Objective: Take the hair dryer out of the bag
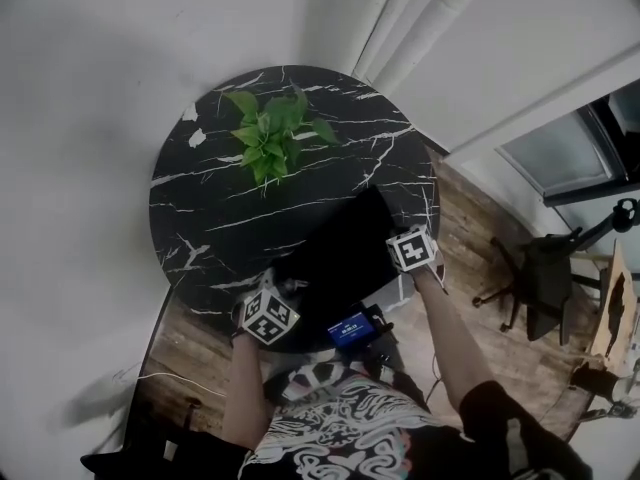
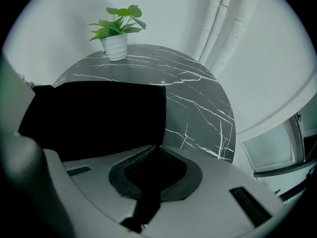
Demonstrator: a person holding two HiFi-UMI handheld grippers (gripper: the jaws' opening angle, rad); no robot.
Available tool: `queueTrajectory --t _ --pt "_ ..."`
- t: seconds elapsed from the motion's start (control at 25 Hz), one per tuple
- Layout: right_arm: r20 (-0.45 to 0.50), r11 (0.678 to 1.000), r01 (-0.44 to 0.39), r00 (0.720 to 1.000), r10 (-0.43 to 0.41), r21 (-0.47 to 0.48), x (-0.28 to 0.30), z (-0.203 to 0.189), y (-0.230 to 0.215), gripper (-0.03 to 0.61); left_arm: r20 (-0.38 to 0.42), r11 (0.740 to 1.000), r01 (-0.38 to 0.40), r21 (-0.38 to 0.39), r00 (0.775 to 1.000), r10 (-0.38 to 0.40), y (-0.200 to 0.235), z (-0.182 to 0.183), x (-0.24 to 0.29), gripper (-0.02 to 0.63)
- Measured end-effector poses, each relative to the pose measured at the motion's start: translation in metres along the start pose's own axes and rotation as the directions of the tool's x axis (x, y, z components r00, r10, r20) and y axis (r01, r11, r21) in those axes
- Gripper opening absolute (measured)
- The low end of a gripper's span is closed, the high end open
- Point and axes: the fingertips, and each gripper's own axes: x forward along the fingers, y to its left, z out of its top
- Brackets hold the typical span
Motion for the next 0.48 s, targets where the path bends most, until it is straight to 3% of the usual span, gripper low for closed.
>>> queueTrajectory --t 0.24,0.48 --pt "-0.012 0.998 0.055 0.998 -0.055 -0.028 0.000 -0.003 -0.005 0.026 -0.002 1.000 0.001 0.004 1.000 -0.001 0.000 -0.007 -0.006 0.225" --pt "0.006 0.999 0.032 0.999 -0.032 -0.034 0.001 0.000 -0.001 0.026 -0.010 1.000 -0.004 -0.001 1.000 0.004 -0.001 -0.015 -0.014 0.223"
